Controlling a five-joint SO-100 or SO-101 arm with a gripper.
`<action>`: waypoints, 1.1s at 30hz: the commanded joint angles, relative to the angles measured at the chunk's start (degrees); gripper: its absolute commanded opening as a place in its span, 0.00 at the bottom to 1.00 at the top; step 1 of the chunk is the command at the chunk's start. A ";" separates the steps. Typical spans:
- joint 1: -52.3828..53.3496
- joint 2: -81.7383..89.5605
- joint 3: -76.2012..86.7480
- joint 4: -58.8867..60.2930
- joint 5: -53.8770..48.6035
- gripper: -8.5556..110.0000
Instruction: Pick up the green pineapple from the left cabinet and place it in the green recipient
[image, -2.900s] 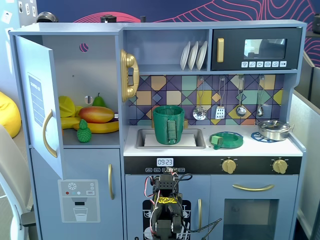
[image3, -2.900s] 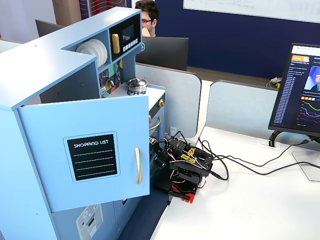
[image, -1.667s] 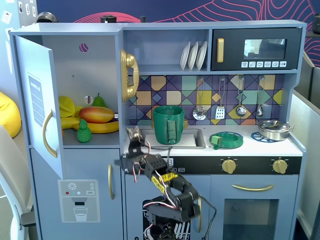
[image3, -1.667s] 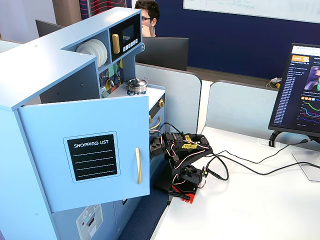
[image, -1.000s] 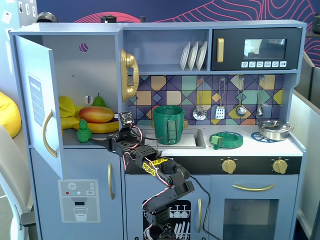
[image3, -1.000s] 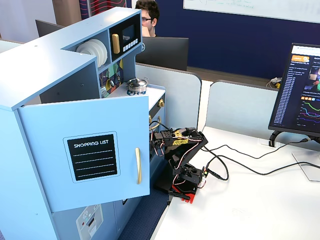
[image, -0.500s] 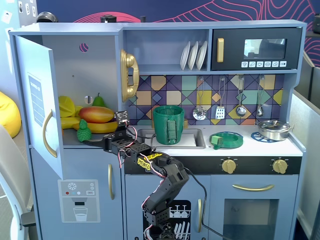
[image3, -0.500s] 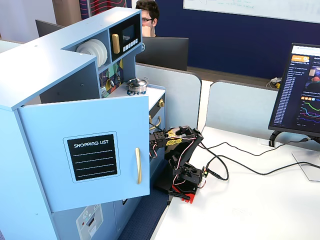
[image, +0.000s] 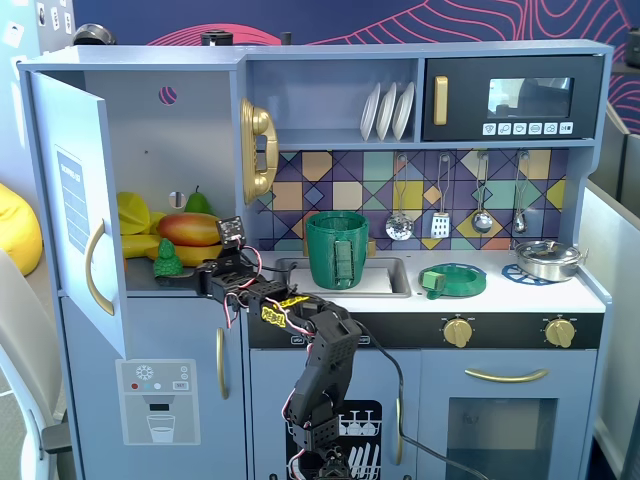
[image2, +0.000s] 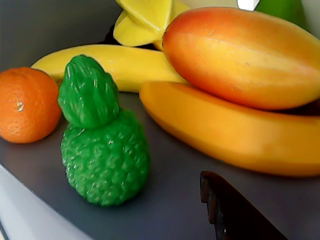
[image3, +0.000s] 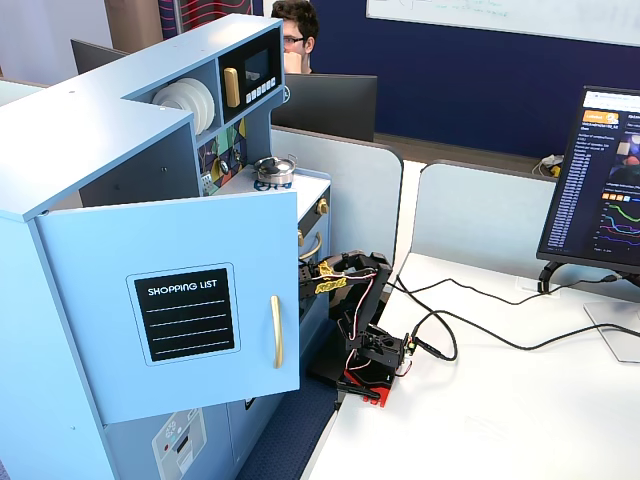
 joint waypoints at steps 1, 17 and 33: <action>-0.79 -1.85 -5.71 -2.81 -0.88 0.51; -1.58 -13.89 -17.93 -2.64 -1.67 0.50; -2.11 -22.50 -28.48 1.93 -2.46 0.31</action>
